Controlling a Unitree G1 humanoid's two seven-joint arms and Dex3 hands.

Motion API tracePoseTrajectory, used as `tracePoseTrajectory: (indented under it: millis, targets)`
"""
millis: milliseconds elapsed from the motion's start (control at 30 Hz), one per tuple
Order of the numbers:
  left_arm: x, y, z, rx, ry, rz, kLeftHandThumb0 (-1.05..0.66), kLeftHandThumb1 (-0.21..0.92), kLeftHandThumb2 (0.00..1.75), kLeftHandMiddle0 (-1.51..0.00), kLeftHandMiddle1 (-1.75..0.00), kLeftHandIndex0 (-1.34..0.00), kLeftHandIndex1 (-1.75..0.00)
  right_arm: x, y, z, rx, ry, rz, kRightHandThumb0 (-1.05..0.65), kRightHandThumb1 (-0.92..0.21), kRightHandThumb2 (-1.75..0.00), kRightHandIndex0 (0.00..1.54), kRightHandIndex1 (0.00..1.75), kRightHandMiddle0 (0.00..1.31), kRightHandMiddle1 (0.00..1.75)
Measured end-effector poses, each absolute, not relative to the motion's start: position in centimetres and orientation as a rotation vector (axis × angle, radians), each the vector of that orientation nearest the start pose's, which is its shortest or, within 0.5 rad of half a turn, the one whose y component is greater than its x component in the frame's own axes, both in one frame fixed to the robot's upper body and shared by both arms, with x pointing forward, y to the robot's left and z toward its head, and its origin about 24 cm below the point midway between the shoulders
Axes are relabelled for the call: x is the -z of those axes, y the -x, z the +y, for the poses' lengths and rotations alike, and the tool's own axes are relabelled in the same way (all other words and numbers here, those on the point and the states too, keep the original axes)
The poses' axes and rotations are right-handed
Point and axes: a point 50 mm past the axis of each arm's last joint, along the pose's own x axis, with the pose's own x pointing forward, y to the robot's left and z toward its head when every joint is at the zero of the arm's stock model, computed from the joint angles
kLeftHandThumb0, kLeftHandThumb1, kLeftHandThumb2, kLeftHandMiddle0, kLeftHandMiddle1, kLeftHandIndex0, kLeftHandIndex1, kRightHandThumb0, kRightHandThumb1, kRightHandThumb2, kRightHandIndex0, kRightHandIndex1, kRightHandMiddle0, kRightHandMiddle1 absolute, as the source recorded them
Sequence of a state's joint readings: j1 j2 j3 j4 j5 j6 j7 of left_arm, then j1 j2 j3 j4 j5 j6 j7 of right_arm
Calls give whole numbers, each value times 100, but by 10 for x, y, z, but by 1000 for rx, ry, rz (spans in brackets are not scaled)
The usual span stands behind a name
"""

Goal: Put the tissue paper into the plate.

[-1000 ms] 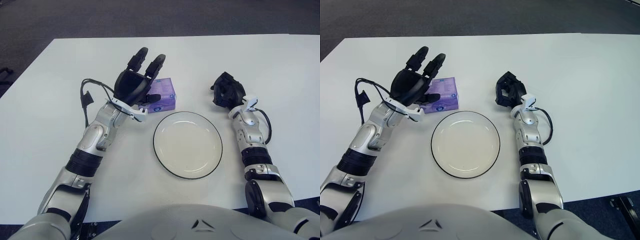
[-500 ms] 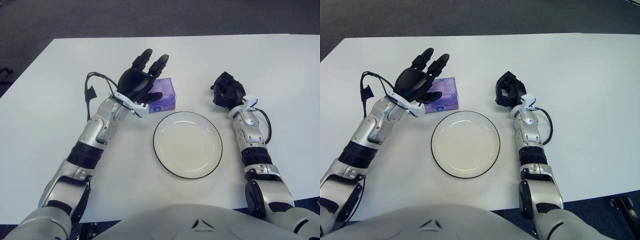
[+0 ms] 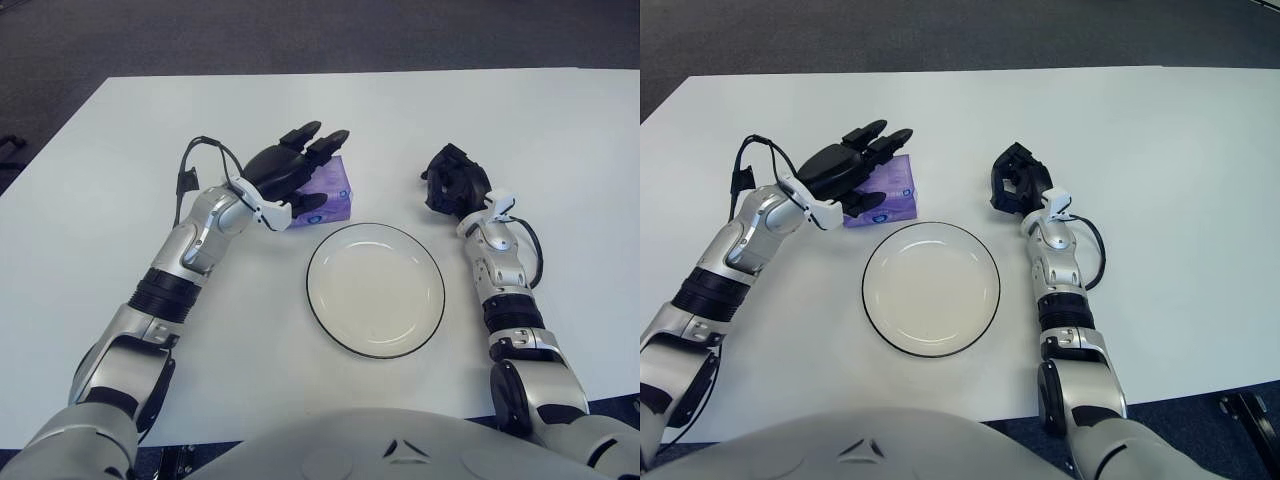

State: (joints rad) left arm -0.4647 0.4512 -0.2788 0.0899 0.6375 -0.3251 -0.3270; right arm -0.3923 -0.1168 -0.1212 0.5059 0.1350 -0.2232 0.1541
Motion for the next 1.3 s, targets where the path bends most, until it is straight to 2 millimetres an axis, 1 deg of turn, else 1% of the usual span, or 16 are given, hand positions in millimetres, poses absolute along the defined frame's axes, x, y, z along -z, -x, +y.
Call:
tracePoseTrajectory:
  millis: [367,700,1000,1300]
  targets:
    - [-134,-305,115,733,-1259,-386,-105,92,106,0,0,0,0,-59,-324,-174,-85,-39,-114,-44,-44,-116,101,175,52,175]
    - [-137,-302,113,785,-1295,-292,-105,92,108,0,0,0,0,-60,-324,-175,-60,-39,-119,-45,-41,-120,102,175,54,175]
    - [-137,-301,108,778,-1383,-248,-105,92,109,0,0,0,0,-61,-323,-174,-55,-38,-127,-45,-40,-120,102,175,54,175]
    - [-134,-301,103,752,-1477,-245,-105,92,110,0,0,0,0,-62,-323,-173,-64,-35,-133,-45,-42,-118,101,175,53,175]
